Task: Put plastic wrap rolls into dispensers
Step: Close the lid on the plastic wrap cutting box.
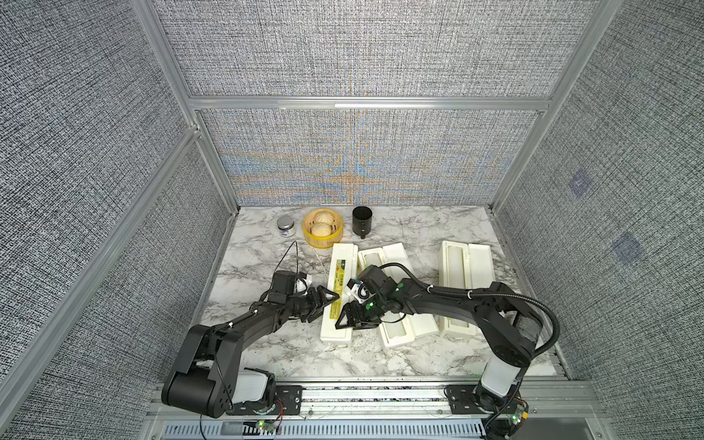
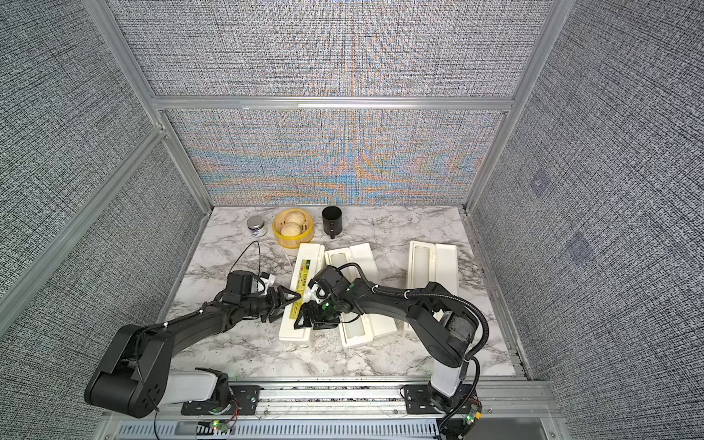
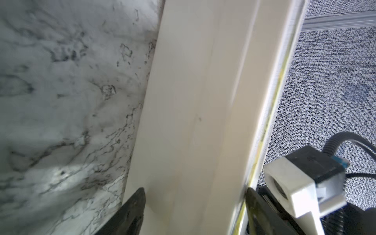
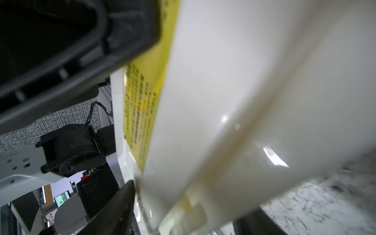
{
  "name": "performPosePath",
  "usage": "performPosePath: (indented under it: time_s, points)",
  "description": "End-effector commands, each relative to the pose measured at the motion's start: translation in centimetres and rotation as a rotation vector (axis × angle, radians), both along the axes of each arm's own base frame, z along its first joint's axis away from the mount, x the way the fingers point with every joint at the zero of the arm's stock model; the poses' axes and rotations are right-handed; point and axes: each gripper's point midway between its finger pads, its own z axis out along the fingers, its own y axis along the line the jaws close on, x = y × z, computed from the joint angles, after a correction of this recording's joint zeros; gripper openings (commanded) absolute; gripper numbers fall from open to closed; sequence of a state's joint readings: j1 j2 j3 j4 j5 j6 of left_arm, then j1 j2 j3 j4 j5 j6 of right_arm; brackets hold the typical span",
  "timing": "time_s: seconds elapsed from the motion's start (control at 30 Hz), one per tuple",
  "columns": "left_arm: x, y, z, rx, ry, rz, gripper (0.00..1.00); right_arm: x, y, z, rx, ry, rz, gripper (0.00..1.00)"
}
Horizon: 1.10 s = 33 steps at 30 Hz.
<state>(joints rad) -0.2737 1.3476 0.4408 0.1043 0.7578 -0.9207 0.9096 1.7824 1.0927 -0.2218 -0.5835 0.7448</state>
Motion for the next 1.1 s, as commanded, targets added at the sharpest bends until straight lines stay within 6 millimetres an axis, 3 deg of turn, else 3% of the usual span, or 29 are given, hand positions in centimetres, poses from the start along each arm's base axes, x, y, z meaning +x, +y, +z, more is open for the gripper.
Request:
performPosePath:
  time_s: [0.0,0.13,0.27,0.53,0.7,0.83,1.07]
  points:
    - [-3.7,1.0,-2.5,0.066,0.201,0.014,0.74,1.7,-1.2,-1.7,-0.094,-0.089,-0.048,0.68]
    - [-5.2,1.2,-2.7,0.052,0.236,0.022,0.74,2.4,0.0,-1.7,-0.059,-0.085,-0.054,0.59]
    - [-6.4,1.6,-3.2,0.061,0.255,0.034,0.74,3.4,-0.6,-2.2,-0.107,-0.089,-0.096,0.59]
    - [-5.9,1.6,-2.8,0.09,0.244,0.012,0.74,6.0,-2.8,-1.4,-0.257,-0.179,-0.115,0.76]
    - [-3.8,1.9,-2.0,0.174,0.206,-0.032,0.74,9.2,-4.7,-1.2,-0.315,-0.207,-0.213,0.8]
    - [-1.2,1.8,-2.0,0.194,0.181,-0.055,0.74,11.6,-4.5,-0.9,-0.3,-0.233,-0.245,0.8]
    - [5.9,2.3,-1.8,0.21,0.111,-0.04,0.74,16.4,-3.7,-0.9,-0.279,-0.26,-0.295,0.8]
